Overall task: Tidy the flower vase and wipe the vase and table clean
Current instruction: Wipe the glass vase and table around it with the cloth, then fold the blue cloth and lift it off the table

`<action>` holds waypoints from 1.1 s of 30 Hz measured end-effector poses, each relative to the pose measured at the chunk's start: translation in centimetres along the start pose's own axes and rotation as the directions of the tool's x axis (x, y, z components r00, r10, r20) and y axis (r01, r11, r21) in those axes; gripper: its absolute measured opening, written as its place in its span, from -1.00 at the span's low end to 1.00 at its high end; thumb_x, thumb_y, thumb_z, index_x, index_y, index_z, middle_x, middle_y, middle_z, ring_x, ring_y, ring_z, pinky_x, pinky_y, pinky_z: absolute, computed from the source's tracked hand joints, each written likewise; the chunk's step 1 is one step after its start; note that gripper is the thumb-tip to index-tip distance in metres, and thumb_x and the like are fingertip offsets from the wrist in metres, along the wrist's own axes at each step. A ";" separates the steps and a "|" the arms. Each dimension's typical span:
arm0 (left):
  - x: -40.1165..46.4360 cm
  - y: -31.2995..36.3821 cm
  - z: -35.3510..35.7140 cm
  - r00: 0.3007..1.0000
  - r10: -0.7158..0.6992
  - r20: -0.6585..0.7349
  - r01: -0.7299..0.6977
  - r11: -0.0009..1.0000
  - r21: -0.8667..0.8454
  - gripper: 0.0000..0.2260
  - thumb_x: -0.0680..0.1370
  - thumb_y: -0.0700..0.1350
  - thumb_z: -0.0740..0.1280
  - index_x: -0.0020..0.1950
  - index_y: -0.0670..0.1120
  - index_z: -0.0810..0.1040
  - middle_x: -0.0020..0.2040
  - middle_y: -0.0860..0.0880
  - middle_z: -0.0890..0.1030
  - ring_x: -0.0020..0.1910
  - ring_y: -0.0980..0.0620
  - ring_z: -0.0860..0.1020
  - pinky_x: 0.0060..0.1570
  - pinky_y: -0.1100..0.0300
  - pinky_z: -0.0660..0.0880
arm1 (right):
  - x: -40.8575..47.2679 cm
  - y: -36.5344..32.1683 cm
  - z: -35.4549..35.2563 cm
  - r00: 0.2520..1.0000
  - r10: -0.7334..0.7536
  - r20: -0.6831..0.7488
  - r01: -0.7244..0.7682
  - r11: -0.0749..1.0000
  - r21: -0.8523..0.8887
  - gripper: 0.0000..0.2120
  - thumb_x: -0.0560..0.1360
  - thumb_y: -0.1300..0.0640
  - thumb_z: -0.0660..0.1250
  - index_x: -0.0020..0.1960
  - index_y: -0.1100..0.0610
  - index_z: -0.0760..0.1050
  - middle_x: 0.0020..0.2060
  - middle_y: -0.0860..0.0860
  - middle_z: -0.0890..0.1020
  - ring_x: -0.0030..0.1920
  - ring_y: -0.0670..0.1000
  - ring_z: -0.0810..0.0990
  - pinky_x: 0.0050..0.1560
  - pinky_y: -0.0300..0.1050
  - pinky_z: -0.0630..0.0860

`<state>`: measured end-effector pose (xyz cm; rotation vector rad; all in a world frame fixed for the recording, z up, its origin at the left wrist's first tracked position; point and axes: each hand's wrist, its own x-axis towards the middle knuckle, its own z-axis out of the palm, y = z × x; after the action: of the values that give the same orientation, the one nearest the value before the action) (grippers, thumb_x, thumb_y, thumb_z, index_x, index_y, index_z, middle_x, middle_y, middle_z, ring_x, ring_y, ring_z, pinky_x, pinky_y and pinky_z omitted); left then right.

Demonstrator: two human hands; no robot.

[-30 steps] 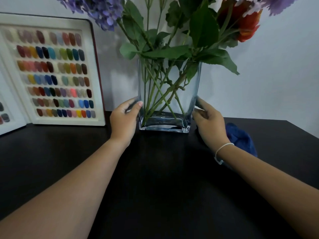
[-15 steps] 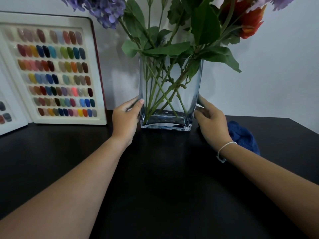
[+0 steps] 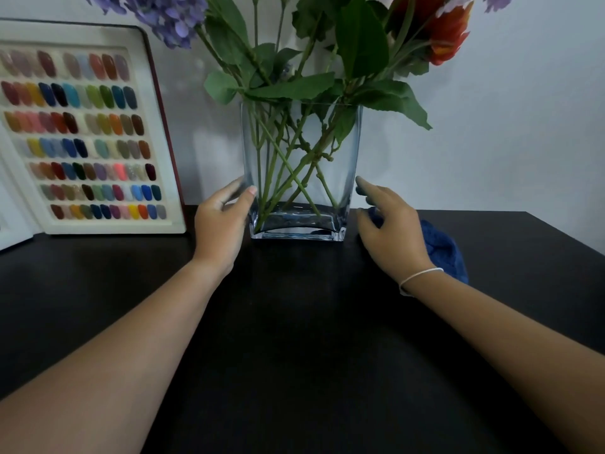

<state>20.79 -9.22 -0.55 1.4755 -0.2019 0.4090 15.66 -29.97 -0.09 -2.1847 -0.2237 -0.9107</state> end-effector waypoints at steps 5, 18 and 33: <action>-1.0 0.3 -0.1 1.000 -0.002 -0.021 0.003 0.999 0.042 -0.63 0.52 -0.12 0.29 0.33 -0.08 0.41 -0.10 0.20 0.52 -0.09 0.28 0.56 0.19 0.04 0.47 | -0.2 2.3 -3.2 0.999 0.047 0.009 -0.042 0.958 -0.284 -0.67 0.48 0.19 0.27 0.25 0.13 0.44 0.18 0.11 0.53 0.18 0.09 0.45 0.14 -0.15 0.34; -8.9 4.0 -0.2 0.995 -0.048 0.087 0.039 0.994 0.104 -0.75 0.53 -0.12 0.26 0.20 0.01 0.51 -0.04 0.24 0.54 -0.04 0.30 0.54 0.16 0.06 0.48 | -4.3 0.2 -6.7 0.975 0.191 0.114 -0.146 0.936 -0.320 -0.84 0.45 0.11 0.33 0.00 0.13 0.54 -0.01 0.11 0.59 -0.02 0.11 0.52 -0.02 0.06 0.49; -20.3 8.4 2.1 0.899 -0.343 0.272 0.345 0.938 0.044 -0.80 0.50 -0.13 0.33 0.10 -0.09 0.58 -0.04 -0.02 0.63 -0.07 0.08 0.61 -0.17 0.28 0.57 | -14.9 -9.0 -11.0 0.990 0.123 0.073 -0.122 0.992 -0.013 -0.88 0.44 0.24 0.35 -0.03 0.15 0.55 -0.08 0.03 0.60 -0.08 -0.08 0.51 -0.03 -0.25 0.41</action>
<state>-0.83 -13.85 -0.25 1.5237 -0.1576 -0.0866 -4.92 -29.52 0.22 -2.2159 -0.1194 -0.7658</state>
